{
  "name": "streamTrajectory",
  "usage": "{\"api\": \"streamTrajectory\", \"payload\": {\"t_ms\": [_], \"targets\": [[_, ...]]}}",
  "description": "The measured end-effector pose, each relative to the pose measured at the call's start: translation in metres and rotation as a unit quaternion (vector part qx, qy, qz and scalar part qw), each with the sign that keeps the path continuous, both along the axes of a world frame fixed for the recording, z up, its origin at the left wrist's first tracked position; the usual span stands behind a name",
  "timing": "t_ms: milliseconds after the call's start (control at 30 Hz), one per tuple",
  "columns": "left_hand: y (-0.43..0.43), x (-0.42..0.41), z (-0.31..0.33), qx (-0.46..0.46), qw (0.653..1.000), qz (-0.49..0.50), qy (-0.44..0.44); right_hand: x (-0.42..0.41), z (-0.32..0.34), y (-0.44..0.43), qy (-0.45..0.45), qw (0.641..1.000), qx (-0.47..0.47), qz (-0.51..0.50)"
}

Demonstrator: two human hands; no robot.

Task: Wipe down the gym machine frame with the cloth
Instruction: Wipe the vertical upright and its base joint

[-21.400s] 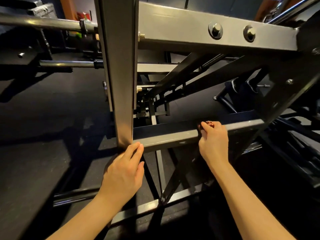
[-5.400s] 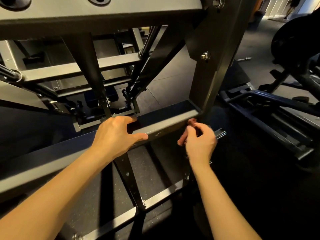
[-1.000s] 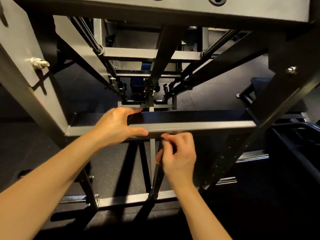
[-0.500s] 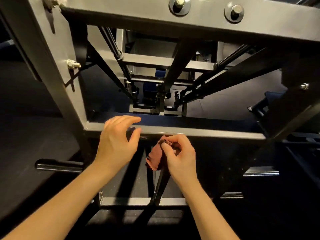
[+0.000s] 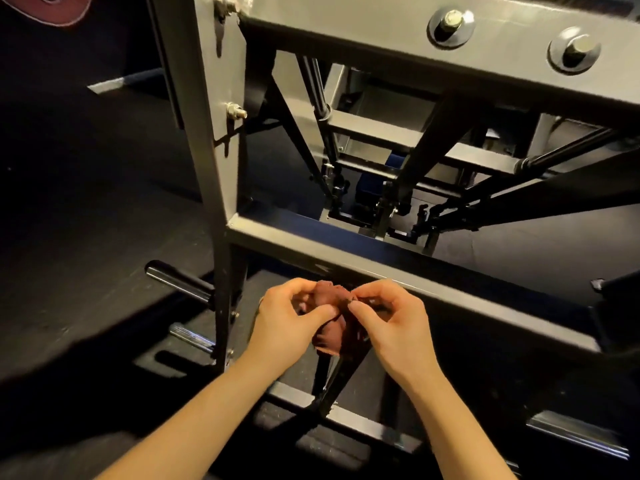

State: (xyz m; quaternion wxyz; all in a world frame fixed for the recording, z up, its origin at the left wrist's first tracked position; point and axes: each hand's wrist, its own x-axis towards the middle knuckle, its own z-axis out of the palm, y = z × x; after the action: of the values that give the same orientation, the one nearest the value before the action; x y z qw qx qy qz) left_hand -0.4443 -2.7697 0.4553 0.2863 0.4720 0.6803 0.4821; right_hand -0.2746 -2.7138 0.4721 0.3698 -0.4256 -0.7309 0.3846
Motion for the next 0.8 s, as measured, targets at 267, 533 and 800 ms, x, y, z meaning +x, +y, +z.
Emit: {"api": "streamTrajectory", "payload": {"t_ms": [267,533,800], "targets": [[0.024,0.05,-0.008,0.091,0.975,0.195,-0.046,0.04,0.025,0.044,-0.111,0.981,0.149,0.052],[0.044,0.092,-0.032,0.184,0.923,0.334,-0.055,0.045,0.007,0.081,-0.186,0.952,0.229,0.084],[0.057,0.123,-0.041,0.2,0.907,0.365,-0.07,0.045,0.0,0.083,-0.169,0.954,0.234,0.087]]}}
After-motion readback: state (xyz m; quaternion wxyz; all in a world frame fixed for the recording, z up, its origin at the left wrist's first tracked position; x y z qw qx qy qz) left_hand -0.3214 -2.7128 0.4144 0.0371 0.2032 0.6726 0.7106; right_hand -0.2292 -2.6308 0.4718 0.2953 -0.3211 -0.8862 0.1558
